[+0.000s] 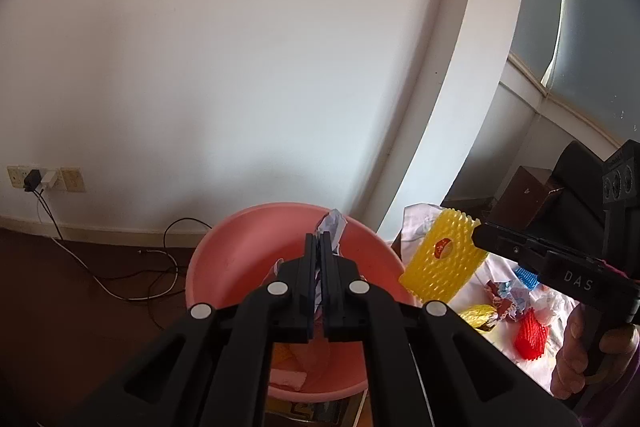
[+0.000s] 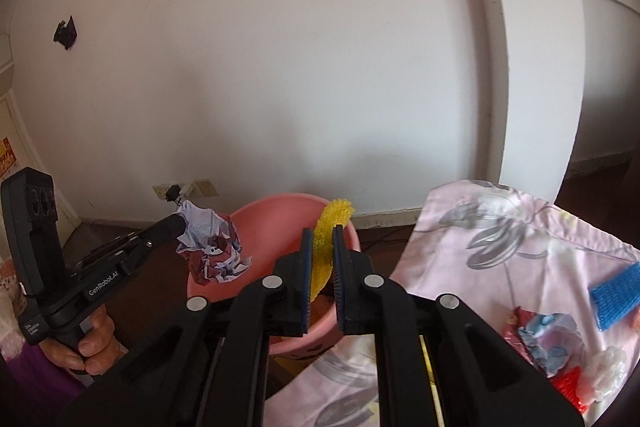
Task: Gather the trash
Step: 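Carry the foil wrapper and yellow foam sleeve with both tools over the bucket, then open the left tool to drop the foil wrapper into the bucket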
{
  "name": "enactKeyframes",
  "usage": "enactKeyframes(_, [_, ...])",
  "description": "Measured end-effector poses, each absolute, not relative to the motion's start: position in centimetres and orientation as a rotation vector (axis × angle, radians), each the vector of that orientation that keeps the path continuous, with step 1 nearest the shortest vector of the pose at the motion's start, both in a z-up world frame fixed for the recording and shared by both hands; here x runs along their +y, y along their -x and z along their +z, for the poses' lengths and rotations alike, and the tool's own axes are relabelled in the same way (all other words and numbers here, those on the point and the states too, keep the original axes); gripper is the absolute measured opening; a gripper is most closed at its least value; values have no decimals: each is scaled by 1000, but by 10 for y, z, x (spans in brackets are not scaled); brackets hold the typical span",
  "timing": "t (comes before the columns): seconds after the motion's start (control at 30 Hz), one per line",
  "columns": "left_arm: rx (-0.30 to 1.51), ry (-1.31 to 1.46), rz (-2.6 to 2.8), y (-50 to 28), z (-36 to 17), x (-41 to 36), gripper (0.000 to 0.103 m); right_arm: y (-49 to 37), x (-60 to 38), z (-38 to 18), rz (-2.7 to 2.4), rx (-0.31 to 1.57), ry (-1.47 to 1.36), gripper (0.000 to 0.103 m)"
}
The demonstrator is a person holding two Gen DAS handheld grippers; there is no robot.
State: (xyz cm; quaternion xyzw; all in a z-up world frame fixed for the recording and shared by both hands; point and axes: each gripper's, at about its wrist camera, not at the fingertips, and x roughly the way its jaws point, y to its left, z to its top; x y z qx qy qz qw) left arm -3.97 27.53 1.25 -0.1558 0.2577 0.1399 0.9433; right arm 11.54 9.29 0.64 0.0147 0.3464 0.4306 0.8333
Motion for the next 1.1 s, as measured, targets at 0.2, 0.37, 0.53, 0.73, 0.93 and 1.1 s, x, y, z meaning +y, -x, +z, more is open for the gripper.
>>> enactKeyframes(0.2, [548, 317, 306, 44, 3, 280, 1, -111, 116, -8, 932, 761, -4, 10])
enactKeyframes(0.37, [574, 315, 323, 46, -6, 282, 1, -107, 132, -18, 945, 783, 15, 10])
enactKeyframes(0.53, [598, 318, 330, 46, -15, 282, 2, -107, 141, -31, 950, 816, 30, 10])
enactKeyframes(0.73, [621, 326, 335, 47, -25, 282, 2, -107, 147, -42, 951, 853, 44, 10])
enactKeyframes(0.93, [622, 331, 353, 49, -26, 284, 22, -108, 151, -46, 953, 891, 41, 11])
enactKeyframes(1.1, [605, 349, 373, 54, -23, 287, 32, -109, 153, -45, 959, 897, 34, 24])
